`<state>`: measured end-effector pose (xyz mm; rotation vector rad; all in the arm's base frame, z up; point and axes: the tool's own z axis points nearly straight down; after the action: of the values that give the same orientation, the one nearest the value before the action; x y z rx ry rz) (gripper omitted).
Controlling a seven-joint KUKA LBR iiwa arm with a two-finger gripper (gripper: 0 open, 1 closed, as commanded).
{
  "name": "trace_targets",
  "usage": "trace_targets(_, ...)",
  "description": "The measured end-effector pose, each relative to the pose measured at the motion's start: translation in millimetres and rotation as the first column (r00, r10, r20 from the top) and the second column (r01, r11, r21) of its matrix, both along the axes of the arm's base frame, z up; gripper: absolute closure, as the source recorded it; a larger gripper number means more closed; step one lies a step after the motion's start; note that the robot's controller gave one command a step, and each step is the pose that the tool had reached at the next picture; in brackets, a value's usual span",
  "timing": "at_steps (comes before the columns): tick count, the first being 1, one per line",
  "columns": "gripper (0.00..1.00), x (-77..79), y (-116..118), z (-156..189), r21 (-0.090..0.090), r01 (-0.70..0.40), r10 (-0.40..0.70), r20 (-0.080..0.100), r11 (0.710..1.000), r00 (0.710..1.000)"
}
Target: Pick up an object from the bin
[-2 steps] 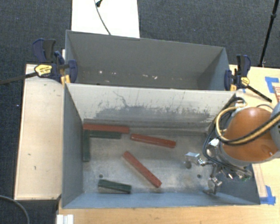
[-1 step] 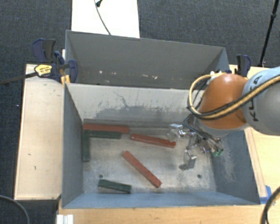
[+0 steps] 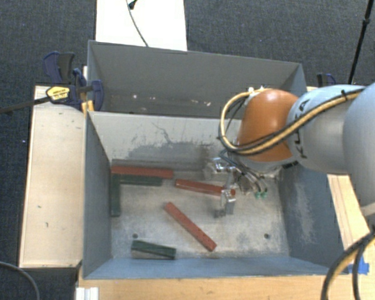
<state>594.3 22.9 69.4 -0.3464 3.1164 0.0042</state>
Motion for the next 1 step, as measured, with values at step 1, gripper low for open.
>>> trace_targets(1,0.00,-9.2,42.6,1.2,0.000,0.030,-0.030,-0.005,1.000,1.000)
